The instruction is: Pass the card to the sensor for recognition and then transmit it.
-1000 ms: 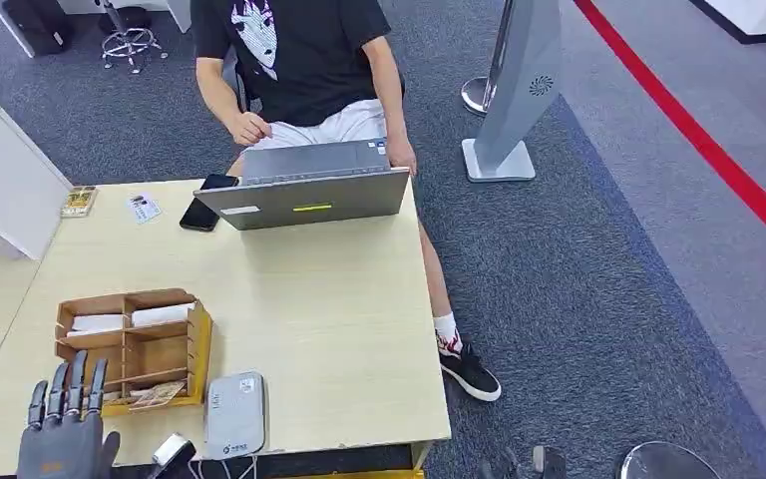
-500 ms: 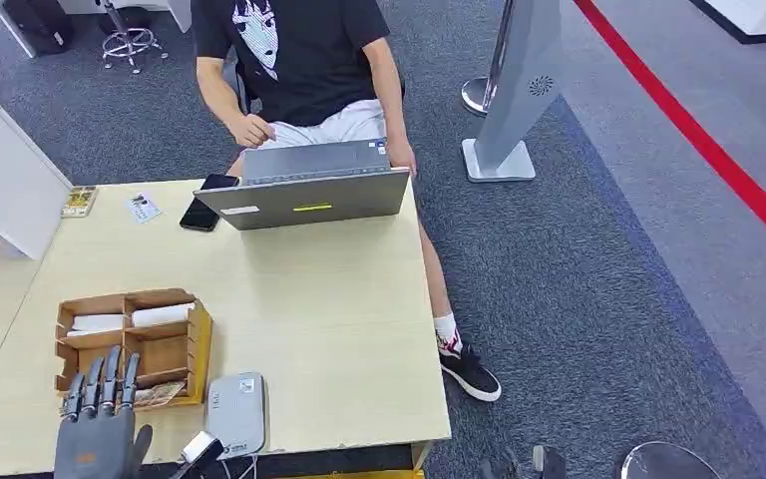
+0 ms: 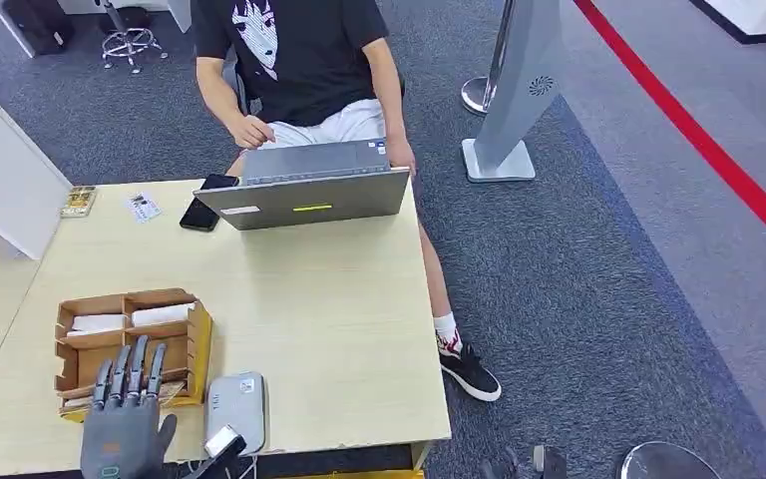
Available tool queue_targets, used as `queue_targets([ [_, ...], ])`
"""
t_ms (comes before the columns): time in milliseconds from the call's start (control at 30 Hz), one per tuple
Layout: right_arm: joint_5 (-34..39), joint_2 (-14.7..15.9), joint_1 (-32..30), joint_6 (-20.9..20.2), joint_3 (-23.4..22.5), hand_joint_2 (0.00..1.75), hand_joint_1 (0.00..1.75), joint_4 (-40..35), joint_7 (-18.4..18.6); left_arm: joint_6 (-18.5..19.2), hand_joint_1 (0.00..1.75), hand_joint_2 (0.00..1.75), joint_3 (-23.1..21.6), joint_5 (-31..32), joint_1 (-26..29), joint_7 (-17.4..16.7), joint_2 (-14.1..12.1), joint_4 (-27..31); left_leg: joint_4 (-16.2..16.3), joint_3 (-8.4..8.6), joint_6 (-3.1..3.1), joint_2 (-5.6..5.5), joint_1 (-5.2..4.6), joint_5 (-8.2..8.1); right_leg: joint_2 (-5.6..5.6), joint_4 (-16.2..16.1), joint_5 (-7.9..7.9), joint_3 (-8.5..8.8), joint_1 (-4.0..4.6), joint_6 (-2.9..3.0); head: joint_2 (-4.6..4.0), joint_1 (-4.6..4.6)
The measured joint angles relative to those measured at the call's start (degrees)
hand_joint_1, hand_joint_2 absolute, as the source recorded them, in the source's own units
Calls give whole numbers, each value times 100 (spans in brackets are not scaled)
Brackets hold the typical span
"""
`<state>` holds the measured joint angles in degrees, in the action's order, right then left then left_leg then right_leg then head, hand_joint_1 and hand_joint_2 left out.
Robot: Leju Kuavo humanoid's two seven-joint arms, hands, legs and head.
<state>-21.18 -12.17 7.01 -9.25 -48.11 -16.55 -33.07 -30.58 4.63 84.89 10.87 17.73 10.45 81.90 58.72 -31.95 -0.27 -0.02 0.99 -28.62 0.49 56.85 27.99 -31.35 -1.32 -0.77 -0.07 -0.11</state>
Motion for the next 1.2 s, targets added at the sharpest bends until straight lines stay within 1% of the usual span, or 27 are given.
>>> queue_targets([
  [100, 0, 0, 0, 0, 0, 175, 0, 0, 0, 2, 0, 175, -46, 0, 1, -9, -4, 11, 0, 0, 0, 0, 0, 0, 0, 0, 0, 0, 0, 0, 0, 0],
  [233, -28, 0, 2, -9, -17, 175, 0, 0, -2, 33, 0, 175, -138, -2, 0, -171, -59, 35, 0, 0, 0, 0, 1, 0, 0, 0, 0, 0, 0, 0, 0, 0],
  [267, -41, 0, 2, -9, -26, 175, 0, 0, -2, 33, 33, 175, -153, -2, 0, -179, -81, 35, 0, 0, 0, 0, 1, 0, 0, 0, 0, 0, 0, 0, 0, -2],
  [300, -42, 0, 2, -9, -31, 175, 0, 2, 0, 31, 175, 175, -179, -2, 0, -192, -98, 33, 0, 0, 0, 0, 1, 0, 0, 0, 0, 0, 0, 0, 2, 0],
  [700, -94, 0, 35, -13, -46, 175, 0, 2, 18, 20, 175, 175, -208, -22, -3, -216, -229, 33, 0, 0, 0, 0, 0, 0, 0, 0, 0, 0, 0, 0, 2, -2],
  [1067, -103, 0, 38, -28, -48, 175, 0, 2, 28, 13, 175, 175, -210, -18, -3, -188, -243, 33, 0, 0, 0, 0, 0, 0, 0, 0, 0, -1, 0, 0, 0, -2],
  [1133, -140, 0, 60, -26, -48, 175, 0, 2, 83, 39, 175, 175, -358, 13, -40, -234, -330, 164, 0, 1, 0, 0, 1, 0, 1, 0, 0, -1, 0, 0, 0, 0],
  [1200, -140, 0, 62, -26, -48, 175, 0, 2, 85, 44, 175, 175, -380, 13, -50, -236, -339, 186, 0, 1, 0, 0, 0, 0, 1, 0, 0, 0, 0, 0, 0, 0],
])
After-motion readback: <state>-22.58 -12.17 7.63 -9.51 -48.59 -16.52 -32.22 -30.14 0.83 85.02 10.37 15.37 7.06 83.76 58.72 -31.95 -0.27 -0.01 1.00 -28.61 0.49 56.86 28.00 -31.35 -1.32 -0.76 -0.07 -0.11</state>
